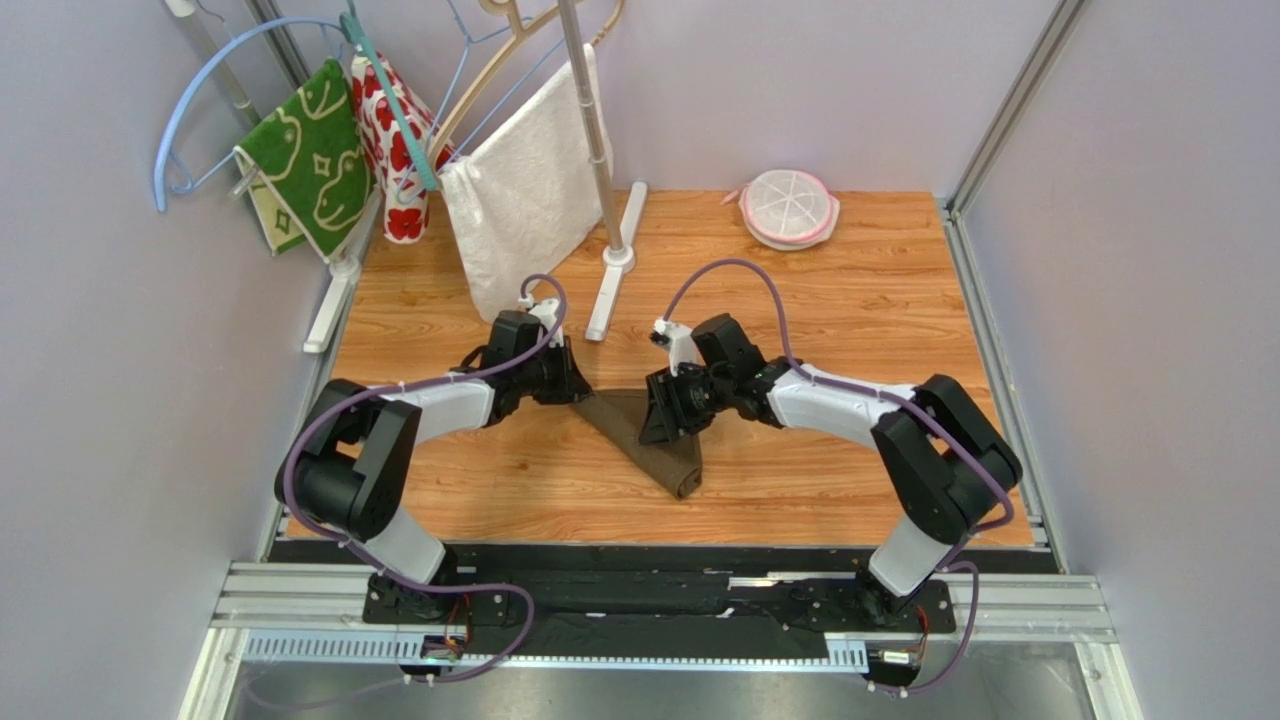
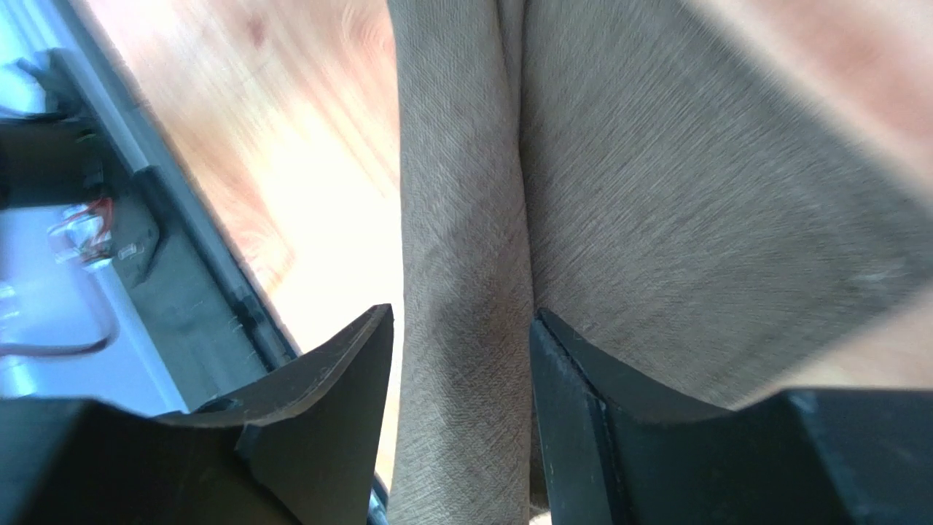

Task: Fold the napkin, place the utensils inside, and roll it up
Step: Roll the napkin with the utensil

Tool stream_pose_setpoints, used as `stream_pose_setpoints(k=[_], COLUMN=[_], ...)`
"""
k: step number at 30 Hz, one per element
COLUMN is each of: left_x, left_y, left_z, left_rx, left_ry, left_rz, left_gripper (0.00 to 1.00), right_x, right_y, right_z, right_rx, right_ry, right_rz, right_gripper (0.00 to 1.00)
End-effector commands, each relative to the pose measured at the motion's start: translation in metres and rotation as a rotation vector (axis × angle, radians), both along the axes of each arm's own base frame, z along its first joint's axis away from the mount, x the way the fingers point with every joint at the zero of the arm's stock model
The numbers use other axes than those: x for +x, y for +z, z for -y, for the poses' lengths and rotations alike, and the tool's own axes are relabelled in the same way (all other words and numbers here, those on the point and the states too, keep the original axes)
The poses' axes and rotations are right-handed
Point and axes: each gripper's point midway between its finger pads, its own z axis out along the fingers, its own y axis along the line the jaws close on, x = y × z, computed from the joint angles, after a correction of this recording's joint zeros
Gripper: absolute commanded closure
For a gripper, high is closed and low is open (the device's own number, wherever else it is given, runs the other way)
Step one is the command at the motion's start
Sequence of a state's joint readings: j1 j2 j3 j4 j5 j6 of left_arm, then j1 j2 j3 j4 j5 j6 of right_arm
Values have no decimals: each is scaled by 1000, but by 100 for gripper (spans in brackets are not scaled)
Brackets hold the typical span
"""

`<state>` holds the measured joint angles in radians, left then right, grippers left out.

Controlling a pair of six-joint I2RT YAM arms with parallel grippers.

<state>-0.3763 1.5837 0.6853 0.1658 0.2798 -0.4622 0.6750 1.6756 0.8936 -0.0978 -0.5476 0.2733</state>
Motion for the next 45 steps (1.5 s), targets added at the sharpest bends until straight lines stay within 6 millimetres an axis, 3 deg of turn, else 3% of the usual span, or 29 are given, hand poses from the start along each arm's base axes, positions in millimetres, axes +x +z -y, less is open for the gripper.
stream_pose_setpoints(k=[1,2,7,12,20,26,28,31,32,35,39,45], left_x=[-7,-7,-8,-8,-8,-8,-8,-9,-11,-12,-9,-24], left_y=[-14,-15,-20,-22,-18,-11,-3,15,19,40,65,85], left_z=[-4,-4,-3,-1,-1,2,4,5,4,0,-26,-45], left_rx=[48,47,48,47,51,32,18,-8,-11,-13,54,45], left_ry=[-13,-11,-15,-24,-30,-49,-55,-52,-48,-21,96,150], left_rz=[-74,-79,-102,-117,-110,-101,-86,-53,-45,-5,62,156], left_gripper=[100,100,100,100,100,100,94,71,58,42,37,32], right_x=[13,4,8,6,7,-3,-7,-12,-10,-14,-29,-47], right_y=[36,40,27,14,-14,-45,-52,-65,-66,-75,-77,-58], right_z=[3,-9,-14,-25,-23,-7,-5,4,6,13,10,2], right_rx=[-191,-216,-413,-486,-571,-590,-556,-519,-510,-502,-428,-276], right_ry=[-31,9,-47,-44,-9,-7,-6,-9,-15,0,52,114], right_rz=[264,323,540,674,707,589,532,450,435,385,261,78], right_gripper=[47,46,46,45,46,47,48,50,51,53,69,73])
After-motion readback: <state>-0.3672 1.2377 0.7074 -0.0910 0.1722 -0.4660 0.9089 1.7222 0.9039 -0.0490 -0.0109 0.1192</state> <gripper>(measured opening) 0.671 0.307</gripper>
